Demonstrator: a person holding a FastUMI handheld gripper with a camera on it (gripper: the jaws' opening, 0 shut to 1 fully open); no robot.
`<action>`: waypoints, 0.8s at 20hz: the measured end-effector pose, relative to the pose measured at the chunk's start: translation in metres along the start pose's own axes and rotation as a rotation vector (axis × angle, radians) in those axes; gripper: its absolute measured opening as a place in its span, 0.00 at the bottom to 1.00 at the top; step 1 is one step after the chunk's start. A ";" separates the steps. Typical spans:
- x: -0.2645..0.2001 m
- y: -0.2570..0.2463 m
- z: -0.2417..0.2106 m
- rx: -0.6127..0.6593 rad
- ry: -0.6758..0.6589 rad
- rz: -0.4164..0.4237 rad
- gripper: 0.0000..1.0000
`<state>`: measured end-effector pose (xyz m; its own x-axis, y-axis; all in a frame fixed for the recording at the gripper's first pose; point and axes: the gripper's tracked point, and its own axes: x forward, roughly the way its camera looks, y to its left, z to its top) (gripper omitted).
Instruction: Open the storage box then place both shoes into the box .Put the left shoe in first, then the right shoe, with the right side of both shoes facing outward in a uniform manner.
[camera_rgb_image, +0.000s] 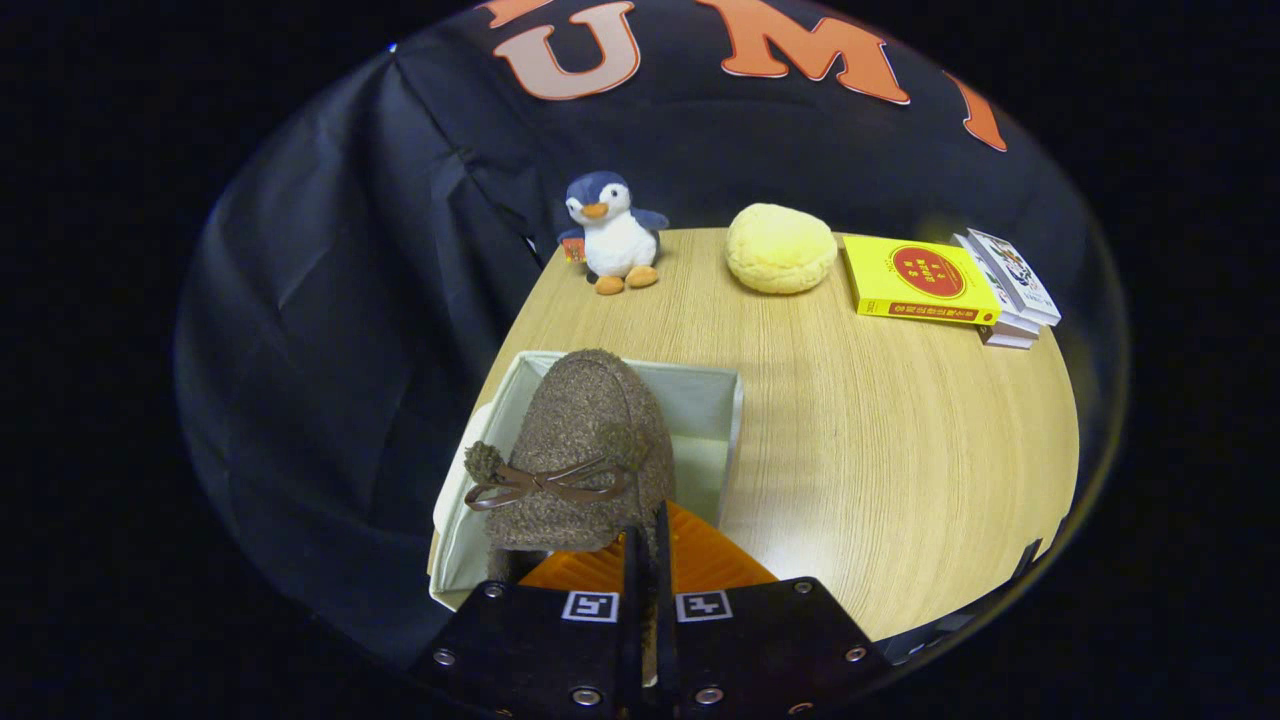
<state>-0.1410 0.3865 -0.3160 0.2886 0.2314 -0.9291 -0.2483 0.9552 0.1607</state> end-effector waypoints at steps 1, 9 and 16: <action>0.006 0.000 -0.005 -0.002 0.011 -0.014 0.07; 0.007 0.005 -0.014 0.004 0.011 -0.002 0.21; -0.038 -0.022 0.025 0.025 -0.138 0.087 0.43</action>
<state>-0.1234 0.3608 -0.2758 0.3916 0.3344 -0.8572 -0.2554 0.9345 0.2479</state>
